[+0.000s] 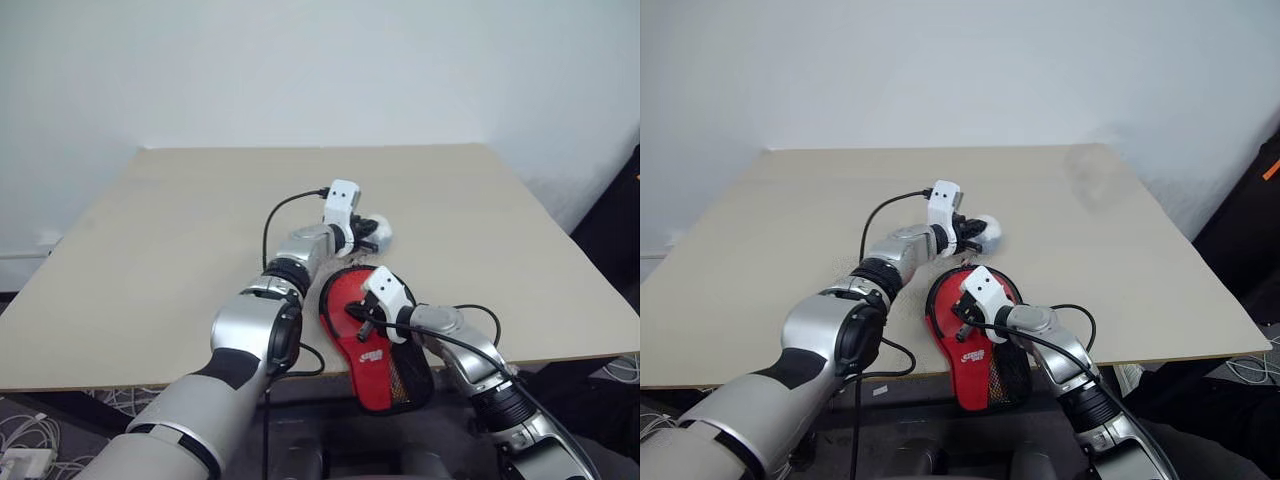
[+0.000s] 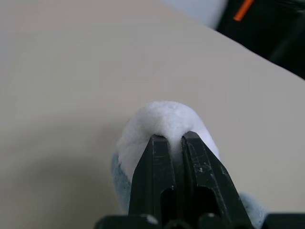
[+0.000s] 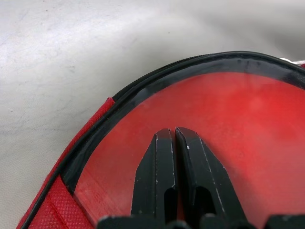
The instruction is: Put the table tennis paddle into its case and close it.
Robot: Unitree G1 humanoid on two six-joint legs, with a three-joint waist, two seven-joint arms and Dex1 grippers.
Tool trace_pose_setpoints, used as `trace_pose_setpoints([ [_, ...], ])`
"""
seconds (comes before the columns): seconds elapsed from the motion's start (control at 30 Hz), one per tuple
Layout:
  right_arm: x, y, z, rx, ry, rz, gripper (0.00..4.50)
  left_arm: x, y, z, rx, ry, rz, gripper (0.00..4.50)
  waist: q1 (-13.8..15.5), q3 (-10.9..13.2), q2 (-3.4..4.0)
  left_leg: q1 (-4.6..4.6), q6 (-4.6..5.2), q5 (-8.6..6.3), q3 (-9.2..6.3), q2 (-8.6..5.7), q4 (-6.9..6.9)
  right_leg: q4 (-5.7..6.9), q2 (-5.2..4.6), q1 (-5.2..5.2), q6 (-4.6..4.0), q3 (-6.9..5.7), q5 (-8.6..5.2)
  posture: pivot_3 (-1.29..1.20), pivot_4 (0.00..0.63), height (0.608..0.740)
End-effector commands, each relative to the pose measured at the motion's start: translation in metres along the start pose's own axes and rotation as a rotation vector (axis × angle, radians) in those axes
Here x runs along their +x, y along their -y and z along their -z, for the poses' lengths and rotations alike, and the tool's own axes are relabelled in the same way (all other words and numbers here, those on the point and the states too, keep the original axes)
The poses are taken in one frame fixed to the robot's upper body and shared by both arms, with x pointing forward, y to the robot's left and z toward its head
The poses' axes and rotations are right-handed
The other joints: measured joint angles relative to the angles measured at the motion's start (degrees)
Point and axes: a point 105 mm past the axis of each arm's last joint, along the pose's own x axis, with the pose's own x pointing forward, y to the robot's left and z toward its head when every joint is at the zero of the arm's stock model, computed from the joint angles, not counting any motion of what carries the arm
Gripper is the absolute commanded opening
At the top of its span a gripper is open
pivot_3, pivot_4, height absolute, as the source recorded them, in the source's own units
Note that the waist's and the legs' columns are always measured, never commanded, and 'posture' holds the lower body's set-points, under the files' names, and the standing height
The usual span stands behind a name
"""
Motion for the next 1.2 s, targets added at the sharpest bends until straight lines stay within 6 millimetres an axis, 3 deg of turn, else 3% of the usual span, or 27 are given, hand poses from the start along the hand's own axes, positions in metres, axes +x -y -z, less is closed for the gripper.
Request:
trace_pose_setpoints([
  [0.03, 0.001, -0.006, 0.039, 0.065, -0.154, -0.012, 0.16, 0.003, 0.022, -0.005, 0.093, 0.003, 0.135, 0.04, -0.03, 0.0, 0.01, 0.0, 0.0, 0.0, 0.03, 0.0, 0.0, -0.01, 0.0, 0.0, 0.0, 0.01, 0.0, 0.0, 0.0, 0.698],
  [0.17, 0.002, -0.005, 0.039, 0.066, -0.156, -0.012, 0.16, -0.004, 0.025, 0.012, 0.132, -0.086, 0.247, 0.04, -0.29, 0.01, 0.04, -0.01, 0.0, 0.0, 0.02, 0.01, -0.02, 0.0, 0.01, -0.03, -0.01, 0.01, -0.01, 0.0, 0.0, 0.698],
  [0.27, 0.004, -0.005, 0.039, 0.065, -0.155, -0.017, 0.16, -0.014, 0.017, 0.024, 0.191, -0.158, 0.293, 0.04, -0.47, 0.01, 0.04, -0.01, 0.0, 0.0, 0.02, 0.02, -0.03, 0.0, 0.01, -0.03, -0.01, 0.01, -0.01, 0.0, 0.0, 0.698],
  [0.4, 0.006, -0.006, 0.038, 0.063, -0.154, -0.023, 0.16, -0.025, 0.009, 0.027, 0.212, -0.19, 0.325, 0.04, -0.59, 0.01, 0.04, 0.02, 0.0, 0.0, 0.02, 0.04, -0.08, -0.01, 0.01, -0.03, -0.01, 0.01, -0.01, 0.0, 0.0, 0.698],
  [0.57, 0.008, -0.005, 0.037, 0.054, -0.157, -0.035, 0.16, -0.044, 0.009, 0.022, 0.201, -0.213, 0.467, 1.43, -0.71, 0.01, 0.06, 0.03, 0.0, 0.0, 0.03, 0.1, -0.11, 0.0, 0.04, -0.06, -0.02, 0.02, -0.02, 0.0, 0.0, 0.698],
  [0.87, 0.009, -0.006, 0.036, 0.042, -0.161, -0.051, 0.16, -0.062, -0.017, -0.016, 0.219, -0.126, 0.387, 4.48, -1.22, 0.01, 0.06, 0.07, 0.0, 0.0, 0.02, 0.13, -0.14, 0.01, 0.06, -0.06, -0.01, 0.02, -0.03, 0.0, 0.0, 0.698],
  [1.07, 0.005, -0.006, 0.035, 0.04, -0.162, -0.06, 0.16, -0.08, -0.017, -0.047, 0.226, -0.054, 0.453, 4.48, -1.64, 0.02, 0.05, 0.03, 0.0, 0.0, -0.03, 0.1, -0.14, 0.0, 0.04, -0.06, 0.02, 0.0, -0.05, 0.0, 0.0, 0.698],
  [1.2, -0.009, -0.004, 0.025, 0.027, -0.144, -0.077, 1.09, -0.098, -0.022, -0.06, 0.263, 0.006, 0.462, 3.55, -1.7, 0.05, 0.07, 0.01, 0.0, -0.01, -0.03, 0.1, -0.16, -0.02, 0.03, -0.07, 0.04, 0.01, -0.06, 0.0, 0.0, 0.698],
])
